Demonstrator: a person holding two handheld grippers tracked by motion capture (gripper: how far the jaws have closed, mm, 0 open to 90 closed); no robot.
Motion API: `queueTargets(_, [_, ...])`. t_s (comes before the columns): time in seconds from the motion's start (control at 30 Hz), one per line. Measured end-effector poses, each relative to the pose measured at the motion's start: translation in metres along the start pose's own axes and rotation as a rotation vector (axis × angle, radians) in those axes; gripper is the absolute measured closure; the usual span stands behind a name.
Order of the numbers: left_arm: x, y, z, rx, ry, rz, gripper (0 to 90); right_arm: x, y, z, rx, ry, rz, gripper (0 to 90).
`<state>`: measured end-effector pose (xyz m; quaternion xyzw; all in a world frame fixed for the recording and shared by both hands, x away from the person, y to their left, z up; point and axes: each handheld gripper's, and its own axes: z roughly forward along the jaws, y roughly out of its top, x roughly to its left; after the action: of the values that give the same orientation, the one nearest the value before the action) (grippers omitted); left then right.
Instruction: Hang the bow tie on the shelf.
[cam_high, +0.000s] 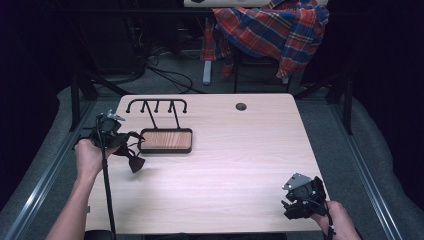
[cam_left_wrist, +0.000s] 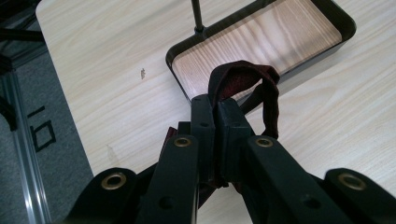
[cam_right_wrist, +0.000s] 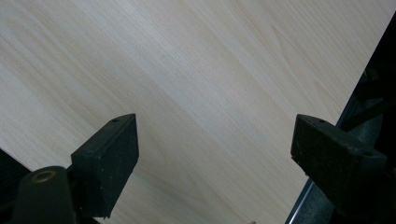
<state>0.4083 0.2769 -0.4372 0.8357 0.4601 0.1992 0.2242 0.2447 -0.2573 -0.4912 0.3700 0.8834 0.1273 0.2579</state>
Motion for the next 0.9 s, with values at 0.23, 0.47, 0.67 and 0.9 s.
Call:
queueTargets(0.23, [0.004, 0.009, -0.007, -0.010, 0.002, 0.004, 86.4, 0.000, 0.000, 0.000, 0.001, -0.002, 0.000, 14.9])
queueTargets(0.47, [0.008, 0.017, -0.014, -0.030, 0.018, -0.001, 86.4, -0.001, 0.000, 0.000, 0.007, -0.005, -0.005, 14.9])
queueTargets(0.67, [0.012, 0.024, -0.017, -0.034, 0.023, -0.001, 86.4, 0.000, 0.000, 0.000, 0.004, 0.000, -0.002, 14.8])
queueTargets(0.9, [0.016, 0.030, -0.019, -0.041, 0.025, -0.007, 86.4, -0.001, 0.000, 0.000, 0.002, 0.000, -0.002, 14.9])
